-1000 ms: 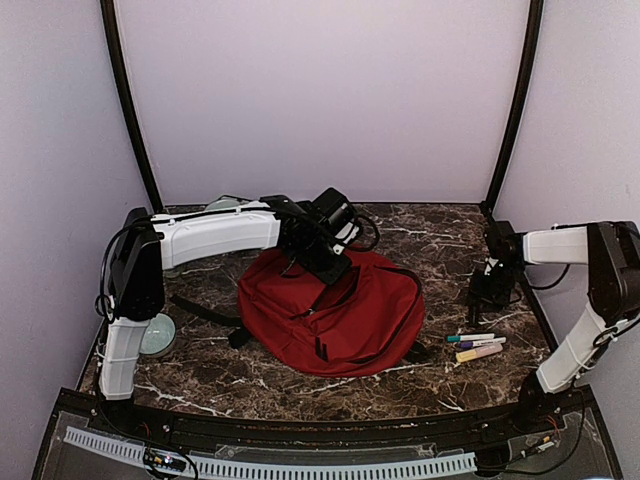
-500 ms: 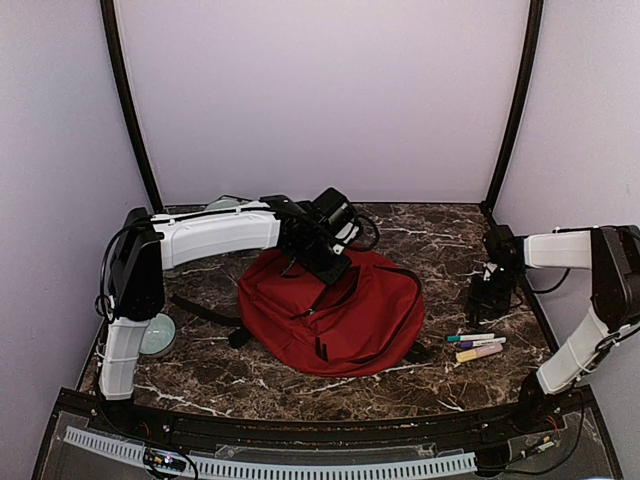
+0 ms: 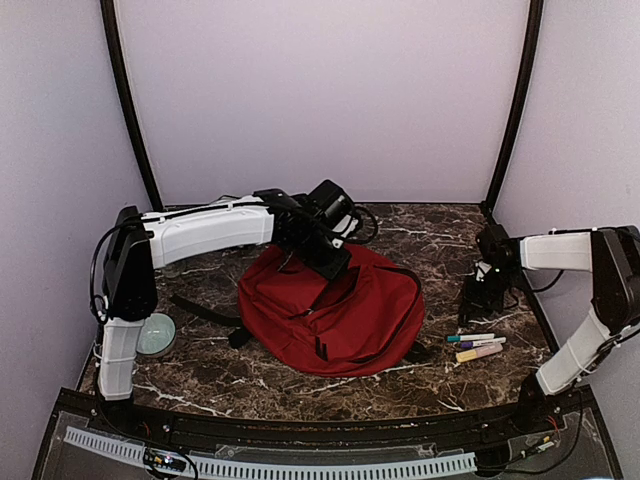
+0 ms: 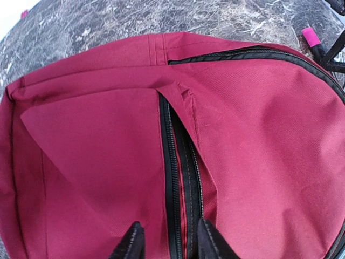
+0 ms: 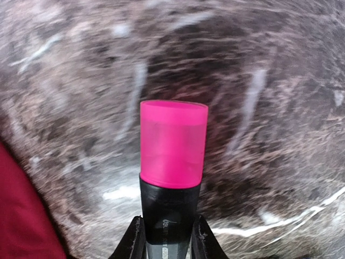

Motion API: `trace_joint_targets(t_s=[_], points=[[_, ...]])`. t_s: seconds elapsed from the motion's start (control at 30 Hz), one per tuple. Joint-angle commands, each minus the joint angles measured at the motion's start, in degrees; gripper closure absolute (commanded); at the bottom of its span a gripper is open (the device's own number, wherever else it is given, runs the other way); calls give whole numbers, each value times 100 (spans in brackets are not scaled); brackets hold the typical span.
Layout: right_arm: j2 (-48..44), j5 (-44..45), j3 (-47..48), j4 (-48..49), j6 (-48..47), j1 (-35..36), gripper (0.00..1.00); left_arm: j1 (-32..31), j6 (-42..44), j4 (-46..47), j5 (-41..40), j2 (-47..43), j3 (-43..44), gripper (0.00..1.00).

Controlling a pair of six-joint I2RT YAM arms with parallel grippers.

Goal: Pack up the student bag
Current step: Pick up the pen from the corner of the board, then pass from the right arm to the left

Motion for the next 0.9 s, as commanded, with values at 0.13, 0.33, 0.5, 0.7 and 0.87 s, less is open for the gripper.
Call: trace_joint_targets(t_s=[0.13,0.33,0.5,0.7,0.87], points=[[-711,-213,327,-20,-117,200,92,-3,-64,-163,100,-597,51,51],[-1425,-559,630,119,-447,382,92,-3,-45,-169,295,-876,164,31],[-2015,-731,810,590,-825,955,92,2,-77,91,1026,-1184,198,15],[-2529,-535,844,1161,-1324,1980,94,166,-560,290,2221,-1359,574,13],[-2664,-240,881,1434,-1839,2714,96,347,-1086,610,3465,-1395,664,14]])
